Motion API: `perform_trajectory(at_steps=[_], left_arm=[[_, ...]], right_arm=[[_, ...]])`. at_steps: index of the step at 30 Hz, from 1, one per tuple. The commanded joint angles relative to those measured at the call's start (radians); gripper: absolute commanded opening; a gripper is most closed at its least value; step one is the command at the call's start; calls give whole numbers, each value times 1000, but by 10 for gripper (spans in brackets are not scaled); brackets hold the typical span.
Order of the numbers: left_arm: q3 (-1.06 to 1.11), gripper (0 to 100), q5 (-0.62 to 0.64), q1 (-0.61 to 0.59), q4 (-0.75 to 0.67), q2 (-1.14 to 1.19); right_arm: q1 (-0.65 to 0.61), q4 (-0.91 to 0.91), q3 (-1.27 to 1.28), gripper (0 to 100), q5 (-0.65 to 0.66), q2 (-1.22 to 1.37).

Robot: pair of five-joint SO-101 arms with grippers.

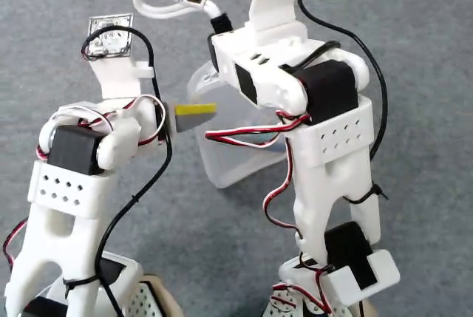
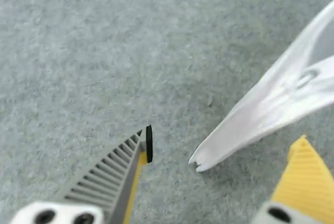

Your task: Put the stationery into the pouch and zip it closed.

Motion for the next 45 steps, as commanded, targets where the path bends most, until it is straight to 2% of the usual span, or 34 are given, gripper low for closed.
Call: perform_trajectory(at_steps=[1, 20, 28, 31, 40, 41, 45], left_arm=[[-25, 405, -8, 10, -69, -11], [122, 404, -11, 58, -290, 58], [84, 400, -107, 59, -310, 84], [76, 338, -132, 59, -311, 84], [76, 38, -135, 59, -330, 84], [76, 23, -135, 59, -330, 84], [76, 66, -135, 59, -325, 84]], right_arm=[[15, 17, -54, 11, -11, -42], [15, 60, -54, 11, -12, -42], [17, 60, -54, 11, -12, -44], [17, 60, -54, 11, -12, -44], [17, 94, -54, 12, -9, -44], [17, 94, -54, 12, -8, -44], [17, 94, -54, 12, -6, -44]])
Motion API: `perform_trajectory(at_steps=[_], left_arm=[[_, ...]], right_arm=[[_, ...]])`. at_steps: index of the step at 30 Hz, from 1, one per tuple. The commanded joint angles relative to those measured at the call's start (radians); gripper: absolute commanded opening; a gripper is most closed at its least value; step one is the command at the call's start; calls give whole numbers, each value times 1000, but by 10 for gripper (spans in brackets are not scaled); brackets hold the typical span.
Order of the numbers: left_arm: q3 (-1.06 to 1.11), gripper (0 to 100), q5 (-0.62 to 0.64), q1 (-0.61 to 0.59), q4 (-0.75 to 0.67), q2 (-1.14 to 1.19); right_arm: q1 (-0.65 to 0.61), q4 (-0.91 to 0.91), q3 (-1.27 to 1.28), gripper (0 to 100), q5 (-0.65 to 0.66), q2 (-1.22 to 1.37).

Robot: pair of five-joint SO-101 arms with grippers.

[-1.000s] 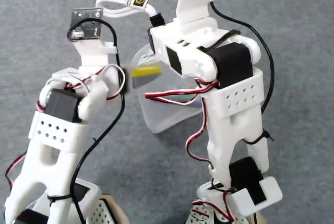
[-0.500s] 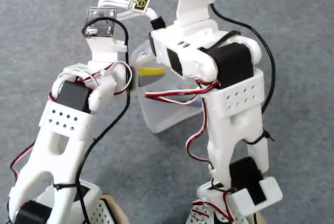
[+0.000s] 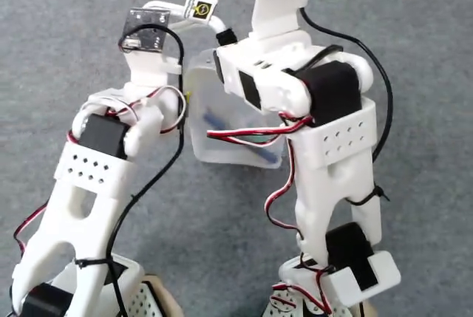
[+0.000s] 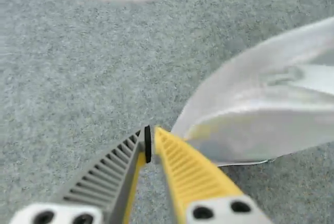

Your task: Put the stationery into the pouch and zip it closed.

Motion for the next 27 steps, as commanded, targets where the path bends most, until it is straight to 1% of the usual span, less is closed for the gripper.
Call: perform_trajectory(at_steps=[1, 3, 5, 7, 10, 13, 17, 20, 23, 25, 27], left_arm=[[-59, 74, -6, 10, -18, 0], [-59, 101, -12, 8, -15, 0], [-58, 159, -6, 2, -8, 0], [-58, 213, -5, 2, 37, 0], [-56, 258, -5, 2, 54, 0], [-58, 263, -6, 1, 41, 0], [-58, 245, -12, -8, 43, -9], [-58, 238, -6, -56, 41, -9], [-59, 239, -5, -116, 41, -9], [-59, 239, -3, -159, 43, -9], [-59, 239, 31, -194, 60, -9]], right_arm=[[12, 2, -45, 12, -6, -39], [12, 3, -45, 12, -6, -39], [12, 17, -45, 12, -5, -54], [12, 31, -45, 12, -5, -79], [12, 31, -42, 12, -3, -116], [12, 31, -36, 12, -3, -131], [12, 32, -36, 12, -3, -136], [12, 34, -36, 12, -3, -137], [8, 74, -36, 12, -2, -133], [3, 94, -21, 12, 44, -134], [3, 92, -4, 12, 84, -140]])
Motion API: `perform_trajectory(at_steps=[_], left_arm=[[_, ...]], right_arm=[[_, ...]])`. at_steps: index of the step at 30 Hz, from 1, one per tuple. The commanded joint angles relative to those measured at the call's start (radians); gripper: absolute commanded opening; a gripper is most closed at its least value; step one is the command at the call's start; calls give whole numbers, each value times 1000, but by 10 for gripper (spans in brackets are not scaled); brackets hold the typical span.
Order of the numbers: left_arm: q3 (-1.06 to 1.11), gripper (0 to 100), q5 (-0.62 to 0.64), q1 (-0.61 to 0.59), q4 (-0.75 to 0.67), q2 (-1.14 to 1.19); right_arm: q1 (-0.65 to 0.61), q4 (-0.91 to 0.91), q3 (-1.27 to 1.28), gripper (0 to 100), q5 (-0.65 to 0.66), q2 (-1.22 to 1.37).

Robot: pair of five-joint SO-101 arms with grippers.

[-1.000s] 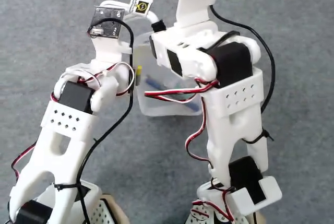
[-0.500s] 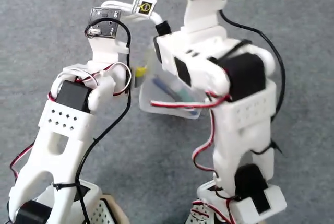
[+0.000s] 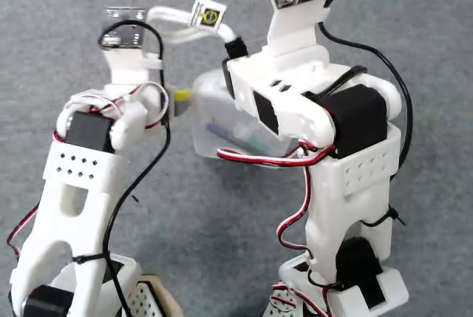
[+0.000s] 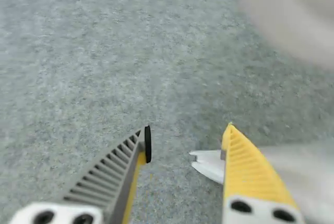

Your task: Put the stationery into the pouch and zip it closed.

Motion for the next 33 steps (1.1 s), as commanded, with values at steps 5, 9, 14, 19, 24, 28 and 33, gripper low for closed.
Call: perform_trajectory(at_steps=[5, 9, 14, 19, 24, 28, 33], left_arm=[[-51, 239, 146, -74, 49, -11], [-51, 238, 298, -73, 44, -11], [-94, 235, 446, -73, 78, -11], [-119, 238, 608, -73, 155, -2], [-105, 236, 617, 13, 137, -2], [-105, 235, 621, 39, 137, -2], [-156, 235, 623, 45, 287, 0]], right_arm=[[5, 9, 4, 12, 48, -53], [3, 9, 4, 12, 44, -54], [-75, 9, 4, 12, 44, -54], [-104, 8, 4, 12, 44, -50], [-106, 6, 4, 12, 44, -48], [-104, 6, 1, 12, 44, -51], [-104, 6, 2, 12, 44, -53]])
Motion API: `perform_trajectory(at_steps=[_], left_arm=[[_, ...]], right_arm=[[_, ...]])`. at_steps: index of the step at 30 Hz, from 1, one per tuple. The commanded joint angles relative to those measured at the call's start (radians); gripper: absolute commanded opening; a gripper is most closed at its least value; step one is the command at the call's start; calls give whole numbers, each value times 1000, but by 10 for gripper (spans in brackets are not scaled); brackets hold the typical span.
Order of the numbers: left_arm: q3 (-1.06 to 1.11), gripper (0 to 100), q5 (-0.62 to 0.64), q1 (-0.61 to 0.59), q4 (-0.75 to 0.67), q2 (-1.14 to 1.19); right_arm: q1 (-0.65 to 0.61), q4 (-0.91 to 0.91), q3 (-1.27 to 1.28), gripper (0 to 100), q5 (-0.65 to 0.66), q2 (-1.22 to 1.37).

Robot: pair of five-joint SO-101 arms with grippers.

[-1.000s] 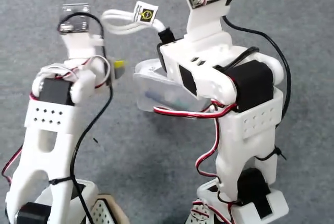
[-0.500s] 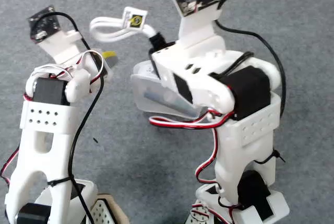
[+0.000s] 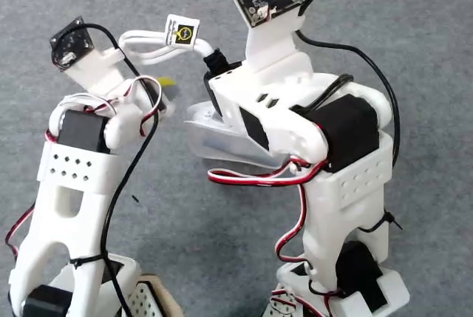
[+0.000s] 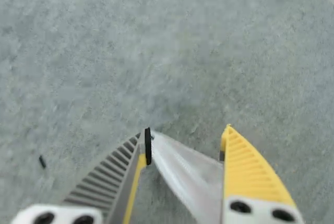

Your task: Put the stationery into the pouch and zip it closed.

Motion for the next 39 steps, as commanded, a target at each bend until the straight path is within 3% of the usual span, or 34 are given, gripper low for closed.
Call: perform_trajectory(at_steps=[1, 4, 12, 21, 30, 39], left_arm=[[-94, 235, 14, 16, 121, -3], [-119, 237, -26, 8, 201, -5], [-120, 237, -580, -153, 209, -12], [-130, 235, -918, -150, 258, -15], [-317, 235, -937, -125, 390, -14], [-223, 235, -847, -54, 391, -14]], right_arm=[[-9, 6, -7, 12, 8, -30], [-11, 6, -7, 12, 8, -28], [-14, 9, -10, 12, 9, -35], [-126, 6, -82, 12, 58, -56], [-123, 5, -216, 12, 80, -51], [-107, 2, -157, 12, 80, -51]])
